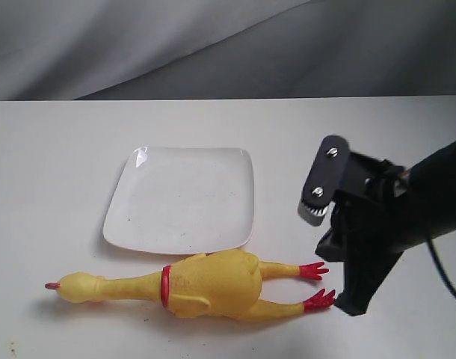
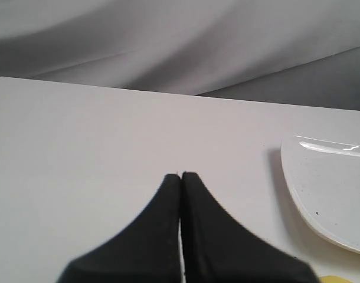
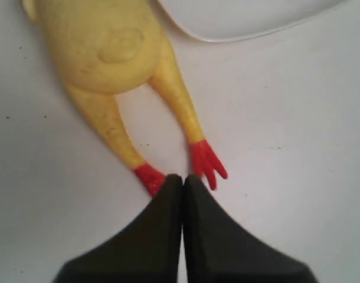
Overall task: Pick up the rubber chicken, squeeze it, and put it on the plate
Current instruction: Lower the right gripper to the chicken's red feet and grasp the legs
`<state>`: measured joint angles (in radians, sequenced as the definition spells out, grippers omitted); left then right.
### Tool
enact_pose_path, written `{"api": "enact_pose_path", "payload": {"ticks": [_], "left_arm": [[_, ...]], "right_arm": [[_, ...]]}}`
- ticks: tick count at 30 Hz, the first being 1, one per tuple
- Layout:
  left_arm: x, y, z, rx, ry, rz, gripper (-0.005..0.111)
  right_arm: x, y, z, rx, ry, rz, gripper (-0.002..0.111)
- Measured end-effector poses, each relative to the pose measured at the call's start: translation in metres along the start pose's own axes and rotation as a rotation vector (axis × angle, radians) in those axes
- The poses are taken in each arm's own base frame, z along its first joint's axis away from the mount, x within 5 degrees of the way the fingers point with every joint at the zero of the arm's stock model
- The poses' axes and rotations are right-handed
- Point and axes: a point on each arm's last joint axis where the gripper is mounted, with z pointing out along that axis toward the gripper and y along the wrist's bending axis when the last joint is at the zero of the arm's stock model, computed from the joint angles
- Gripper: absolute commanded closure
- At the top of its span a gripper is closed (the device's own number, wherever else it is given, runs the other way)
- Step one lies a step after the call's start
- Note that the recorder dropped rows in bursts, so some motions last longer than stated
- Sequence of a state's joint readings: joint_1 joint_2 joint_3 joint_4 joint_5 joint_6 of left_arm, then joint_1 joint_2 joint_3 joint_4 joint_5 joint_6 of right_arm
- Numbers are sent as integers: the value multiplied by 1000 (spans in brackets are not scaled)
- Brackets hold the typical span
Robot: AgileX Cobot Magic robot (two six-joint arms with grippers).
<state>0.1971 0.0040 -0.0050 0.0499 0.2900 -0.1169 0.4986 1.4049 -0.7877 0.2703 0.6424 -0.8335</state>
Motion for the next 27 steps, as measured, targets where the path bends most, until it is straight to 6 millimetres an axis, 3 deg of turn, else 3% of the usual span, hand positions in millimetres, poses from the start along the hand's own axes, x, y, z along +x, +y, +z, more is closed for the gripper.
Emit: {"api": "enact_pose_path", "payload": {"ticks": [4, 9, 13, 17, 23, 27], "left_arm": [[0, 0, 0, 0, 0, 0, 106], [0, 0, 0, 0, 0, 0, 106], [0, 0, 0, 0, 0, 0, 106], [0, 0, 0, 0, 0, 0, 106], [0, 0, 0, 0, 0, 0, 106], [0, 0, 0, 0, 0, 0, 106]], "right_arm": [[-11, 13, 45, -78, 21, 9, 54], [-16, 34, 81, -135, 70, -68, 51], [-20, 40, 93, -128, 57, -63, 51], [-19, 40, 105, -118, 59, -51, 59], [-15, 41, 116, -132, 90, -46, 105], [-15, 41, 116, -130, 86, -46, 108]]}}
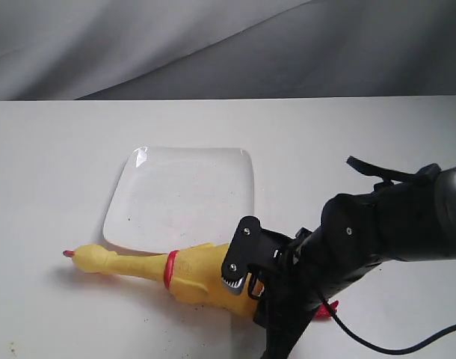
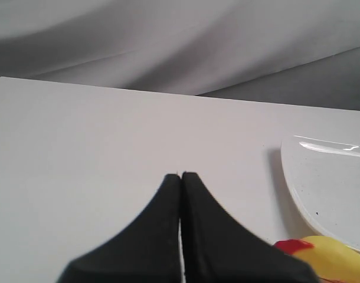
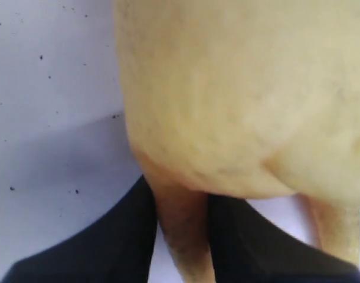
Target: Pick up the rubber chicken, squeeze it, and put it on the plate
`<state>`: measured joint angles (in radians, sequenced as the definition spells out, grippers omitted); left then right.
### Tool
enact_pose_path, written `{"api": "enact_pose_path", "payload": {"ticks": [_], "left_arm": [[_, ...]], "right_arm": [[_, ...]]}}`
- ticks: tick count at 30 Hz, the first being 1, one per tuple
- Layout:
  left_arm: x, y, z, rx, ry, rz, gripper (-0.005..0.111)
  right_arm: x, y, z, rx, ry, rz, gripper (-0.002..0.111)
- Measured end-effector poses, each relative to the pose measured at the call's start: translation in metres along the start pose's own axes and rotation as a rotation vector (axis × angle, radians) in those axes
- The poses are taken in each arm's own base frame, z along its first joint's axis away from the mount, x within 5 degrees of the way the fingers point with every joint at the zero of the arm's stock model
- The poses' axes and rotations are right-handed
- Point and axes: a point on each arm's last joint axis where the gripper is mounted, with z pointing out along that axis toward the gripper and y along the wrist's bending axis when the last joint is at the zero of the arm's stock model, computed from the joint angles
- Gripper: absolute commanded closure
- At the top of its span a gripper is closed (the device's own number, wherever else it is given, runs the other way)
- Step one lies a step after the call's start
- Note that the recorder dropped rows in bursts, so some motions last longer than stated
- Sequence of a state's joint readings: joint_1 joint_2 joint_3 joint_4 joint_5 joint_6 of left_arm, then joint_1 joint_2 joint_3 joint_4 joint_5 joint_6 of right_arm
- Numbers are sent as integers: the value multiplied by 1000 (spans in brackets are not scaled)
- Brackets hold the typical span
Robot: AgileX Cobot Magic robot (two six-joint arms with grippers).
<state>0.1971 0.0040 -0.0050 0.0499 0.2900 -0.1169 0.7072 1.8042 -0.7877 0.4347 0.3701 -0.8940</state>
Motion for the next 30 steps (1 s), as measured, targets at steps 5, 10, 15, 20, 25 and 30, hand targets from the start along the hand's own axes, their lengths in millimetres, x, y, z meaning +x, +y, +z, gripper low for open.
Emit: {"api": "enact_pose_path", "payload": {"ticks": [5, 10, 15, 20, 25, 30], "left_arm": [[0, 0, 0, 0, 0, 0, 106], [0, 0, 0, 0, 0, 0, 106], [0, 0, 0, 0, 0, 0, 106], [0, 0, 0, 0, -2, 5, 106], [-9, 0, 0, -10, -102, 103, 106], [-23, -2, -3, 10, -255, 125, 106]], "right_arm": [[-9, 4, -44, 32, -96, -29, 108], [-9, 19, -128, 124, -264, -40, 108], [13, 45, -198, 161, -397, -35, 108], [26, 58, -221, 165, -445, -44, 108], [26, 59, -221, 146, -455, -30, 108], [25, 61, -221, 127, -464, -16, 108]]}}
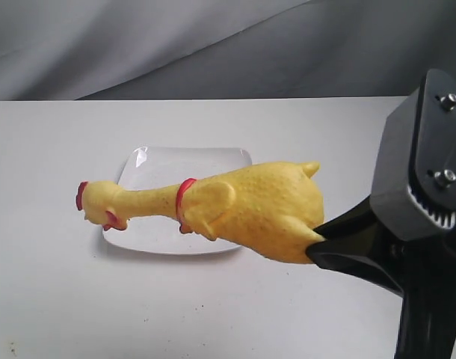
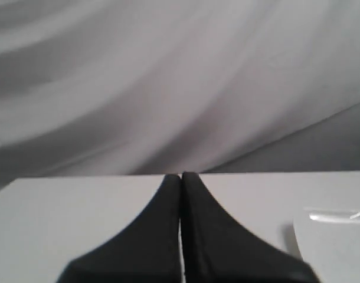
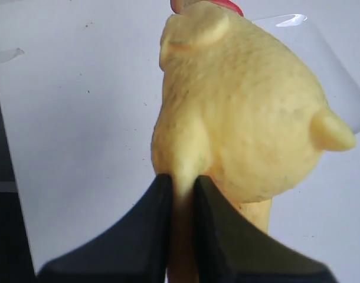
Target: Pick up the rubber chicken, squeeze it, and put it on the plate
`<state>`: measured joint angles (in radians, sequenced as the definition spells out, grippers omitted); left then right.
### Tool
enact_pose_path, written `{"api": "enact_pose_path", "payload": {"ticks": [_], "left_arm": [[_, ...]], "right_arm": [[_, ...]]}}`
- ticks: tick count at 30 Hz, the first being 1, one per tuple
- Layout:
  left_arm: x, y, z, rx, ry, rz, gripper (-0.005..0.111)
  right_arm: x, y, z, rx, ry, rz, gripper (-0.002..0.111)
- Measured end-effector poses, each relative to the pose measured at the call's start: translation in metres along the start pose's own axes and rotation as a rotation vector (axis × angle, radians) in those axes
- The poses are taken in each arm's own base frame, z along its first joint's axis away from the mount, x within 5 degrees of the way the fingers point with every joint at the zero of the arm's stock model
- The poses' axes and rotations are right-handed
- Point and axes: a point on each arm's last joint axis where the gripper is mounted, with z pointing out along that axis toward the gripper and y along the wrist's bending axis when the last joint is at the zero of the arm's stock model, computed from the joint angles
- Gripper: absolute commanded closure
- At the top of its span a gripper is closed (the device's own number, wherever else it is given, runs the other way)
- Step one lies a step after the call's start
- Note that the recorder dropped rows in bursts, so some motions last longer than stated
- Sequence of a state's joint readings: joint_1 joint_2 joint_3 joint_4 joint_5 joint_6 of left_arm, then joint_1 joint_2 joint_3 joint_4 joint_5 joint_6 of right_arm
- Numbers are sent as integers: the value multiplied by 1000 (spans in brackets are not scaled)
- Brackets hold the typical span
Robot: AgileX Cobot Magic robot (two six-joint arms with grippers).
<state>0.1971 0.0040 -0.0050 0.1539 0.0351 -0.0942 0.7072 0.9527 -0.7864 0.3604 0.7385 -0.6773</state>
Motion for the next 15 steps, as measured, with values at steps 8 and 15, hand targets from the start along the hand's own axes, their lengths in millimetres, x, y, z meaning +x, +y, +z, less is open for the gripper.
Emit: {"api": "enact_pose_path", "payload": {"ticks": [8, 15], "left_arm": [[-18, -2, -2, 32, -196, -126, 106], [-48, -23, -18, 341, -533, -233, 106]], "right_arm": [[-2, 4, 0, -40, -23, 50, 108], [-3, 4, 0, -46, -27, 58, 108]]}}
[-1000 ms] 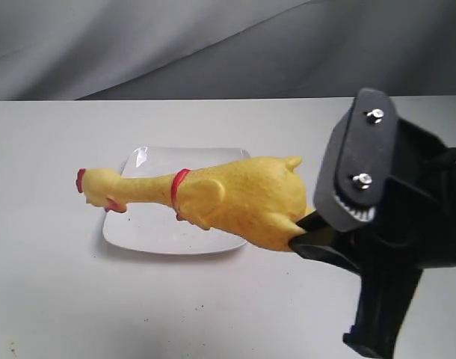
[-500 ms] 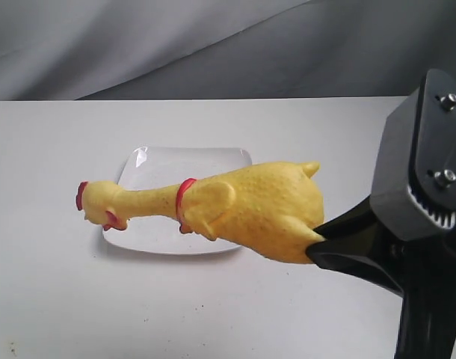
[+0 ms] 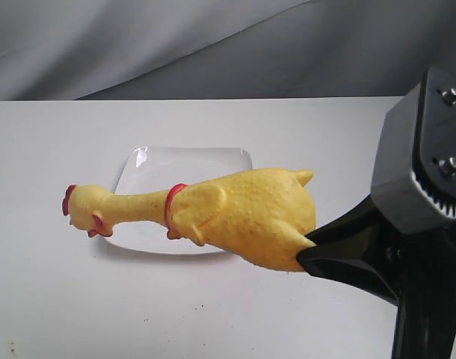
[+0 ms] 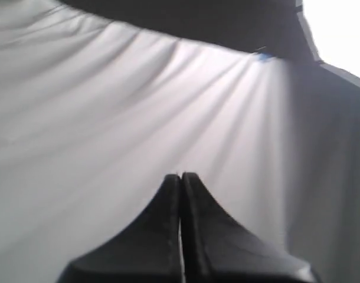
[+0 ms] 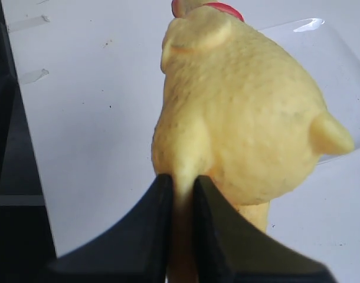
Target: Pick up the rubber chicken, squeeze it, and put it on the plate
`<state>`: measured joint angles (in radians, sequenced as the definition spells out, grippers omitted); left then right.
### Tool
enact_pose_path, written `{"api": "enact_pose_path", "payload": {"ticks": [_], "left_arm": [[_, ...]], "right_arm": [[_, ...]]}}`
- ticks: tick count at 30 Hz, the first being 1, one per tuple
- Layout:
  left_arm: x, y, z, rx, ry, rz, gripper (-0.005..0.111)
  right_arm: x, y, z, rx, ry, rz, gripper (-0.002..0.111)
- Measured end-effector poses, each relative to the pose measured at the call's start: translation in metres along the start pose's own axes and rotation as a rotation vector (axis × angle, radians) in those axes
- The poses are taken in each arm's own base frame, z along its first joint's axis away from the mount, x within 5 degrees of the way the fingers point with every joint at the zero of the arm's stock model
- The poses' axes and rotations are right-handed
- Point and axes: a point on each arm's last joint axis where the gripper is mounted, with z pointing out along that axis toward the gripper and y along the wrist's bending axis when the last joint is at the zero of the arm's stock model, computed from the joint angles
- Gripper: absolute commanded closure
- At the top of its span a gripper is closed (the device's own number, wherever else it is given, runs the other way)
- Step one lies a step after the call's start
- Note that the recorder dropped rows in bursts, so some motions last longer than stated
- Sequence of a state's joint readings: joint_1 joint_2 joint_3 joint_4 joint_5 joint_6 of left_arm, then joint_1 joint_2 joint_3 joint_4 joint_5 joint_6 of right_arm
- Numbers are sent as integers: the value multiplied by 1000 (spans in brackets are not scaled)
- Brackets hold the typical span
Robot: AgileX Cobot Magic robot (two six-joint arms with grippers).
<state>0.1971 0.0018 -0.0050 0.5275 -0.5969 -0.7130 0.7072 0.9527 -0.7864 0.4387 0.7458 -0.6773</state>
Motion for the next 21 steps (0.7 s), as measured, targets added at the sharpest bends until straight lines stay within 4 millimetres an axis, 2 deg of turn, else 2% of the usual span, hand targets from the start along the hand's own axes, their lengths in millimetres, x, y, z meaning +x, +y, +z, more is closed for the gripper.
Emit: {"api": "enact_pose_path", "payload": {"ticks": [3, 8, 15, 17, 19, 21], "left_arm": [[-3, -18, -2, 205, -35, 19, 106], [2, -36, -9, 443, 13, 79, 106], [16, -42, -7, 599, 149, 64, 105], [20, -42, -4, 613, 188, 45, 101], [25, -42, 2, 623, 248, 39, 92], [24, -43, 11, 649, 300, 38, 76]], "right_arm": [[0, 0, 0, -1, -1, 2, 108], [0, 0, 0, -4, 2, 2, 108], [0, 0, 0, -4, 2, 2, 108], [0, 0, 0, -4, 2, 2, 108], [0, 0, 0, -4, 2, 2, 108], [0, 0, 0, -4, 2, 2, 108]]}}
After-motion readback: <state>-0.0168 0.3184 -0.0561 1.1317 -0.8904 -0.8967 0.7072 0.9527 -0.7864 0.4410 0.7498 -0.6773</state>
